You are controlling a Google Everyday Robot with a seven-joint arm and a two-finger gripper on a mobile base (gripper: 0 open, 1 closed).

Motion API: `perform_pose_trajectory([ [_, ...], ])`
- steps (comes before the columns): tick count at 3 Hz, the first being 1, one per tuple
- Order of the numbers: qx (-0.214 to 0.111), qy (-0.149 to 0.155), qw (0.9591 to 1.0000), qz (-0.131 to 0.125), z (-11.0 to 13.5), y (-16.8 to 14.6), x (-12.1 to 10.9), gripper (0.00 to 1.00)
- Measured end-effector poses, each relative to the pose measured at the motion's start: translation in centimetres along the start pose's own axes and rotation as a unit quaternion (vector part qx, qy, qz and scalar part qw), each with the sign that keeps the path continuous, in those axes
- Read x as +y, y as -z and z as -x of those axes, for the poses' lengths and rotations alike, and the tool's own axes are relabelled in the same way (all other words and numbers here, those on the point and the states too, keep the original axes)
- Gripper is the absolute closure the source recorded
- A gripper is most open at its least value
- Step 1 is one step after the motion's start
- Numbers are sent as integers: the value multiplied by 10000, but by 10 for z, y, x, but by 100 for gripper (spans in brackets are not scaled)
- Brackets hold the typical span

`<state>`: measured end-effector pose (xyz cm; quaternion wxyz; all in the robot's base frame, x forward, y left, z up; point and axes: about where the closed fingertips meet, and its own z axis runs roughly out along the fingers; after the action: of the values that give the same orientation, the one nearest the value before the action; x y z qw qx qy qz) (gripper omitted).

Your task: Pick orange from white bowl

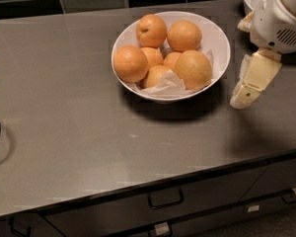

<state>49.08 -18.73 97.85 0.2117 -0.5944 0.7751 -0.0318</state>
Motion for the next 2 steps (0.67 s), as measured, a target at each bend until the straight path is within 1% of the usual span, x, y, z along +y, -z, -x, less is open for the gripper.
perform_pose_trajectory([
  [1,-1,-1,10000,0,0,0,0,0],
  [2,-89,-113,9999,-63,6,-4,-2,0],
])
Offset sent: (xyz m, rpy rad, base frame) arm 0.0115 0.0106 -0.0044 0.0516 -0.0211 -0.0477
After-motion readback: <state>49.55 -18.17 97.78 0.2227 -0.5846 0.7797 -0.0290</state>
